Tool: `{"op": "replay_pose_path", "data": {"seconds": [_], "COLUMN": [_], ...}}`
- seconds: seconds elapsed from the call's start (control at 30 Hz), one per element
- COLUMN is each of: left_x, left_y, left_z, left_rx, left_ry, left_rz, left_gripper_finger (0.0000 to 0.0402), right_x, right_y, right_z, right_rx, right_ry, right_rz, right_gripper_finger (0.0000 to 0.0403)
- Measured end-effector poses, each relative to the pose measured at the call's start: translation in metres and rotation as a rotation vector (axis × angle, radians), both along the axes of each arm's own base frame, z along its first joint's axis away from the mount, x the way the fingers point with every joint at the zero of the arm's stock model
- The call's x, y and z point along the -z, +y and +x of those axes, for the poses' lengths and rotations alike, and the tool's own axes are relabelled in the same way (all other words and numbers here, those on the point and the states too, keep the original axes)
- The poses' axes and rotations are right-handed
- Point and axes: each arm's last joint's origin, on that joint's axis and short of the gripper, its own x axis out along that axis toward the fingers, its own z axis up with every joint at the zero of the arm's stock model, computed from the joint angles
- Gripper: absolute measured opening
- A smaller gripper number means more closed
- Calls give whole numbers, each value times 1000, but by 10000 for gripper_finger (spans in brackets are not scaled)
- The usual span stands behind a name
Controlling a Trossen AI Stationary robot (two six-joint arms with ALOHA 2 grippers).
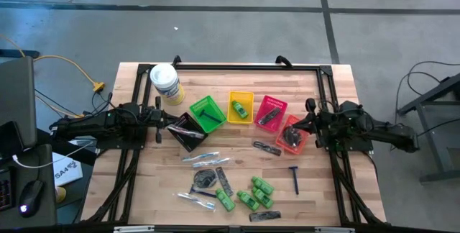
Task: Pick & Place Travel size toiletries
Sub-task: Put the right green bottle shampoo into the yellow bin
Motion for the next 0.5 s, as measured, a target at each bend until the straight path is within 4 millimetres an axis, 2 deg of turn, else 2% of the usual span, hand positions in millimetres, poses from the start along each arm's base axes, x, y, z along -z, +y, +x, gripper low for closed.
{"op": "replay_pose_path", "data": {"seconds": [0.27, 0.5], "left_x": [0, -2], "left_y": [0, 0], "left_z": [0, 0], "left_rx": [-4, -5], "left_ry": [2, -18], "left_rz": [1, 5], "left_gripper_finger": [0, 0], "right_x": [8, 7], "right_y": [0, 0], "right_z": [1, 1], "right_rx": [9, -13], "right_ry": [50, 41], "right_rz": [45, 59], "right_gripper_finger": [3, 3]}}
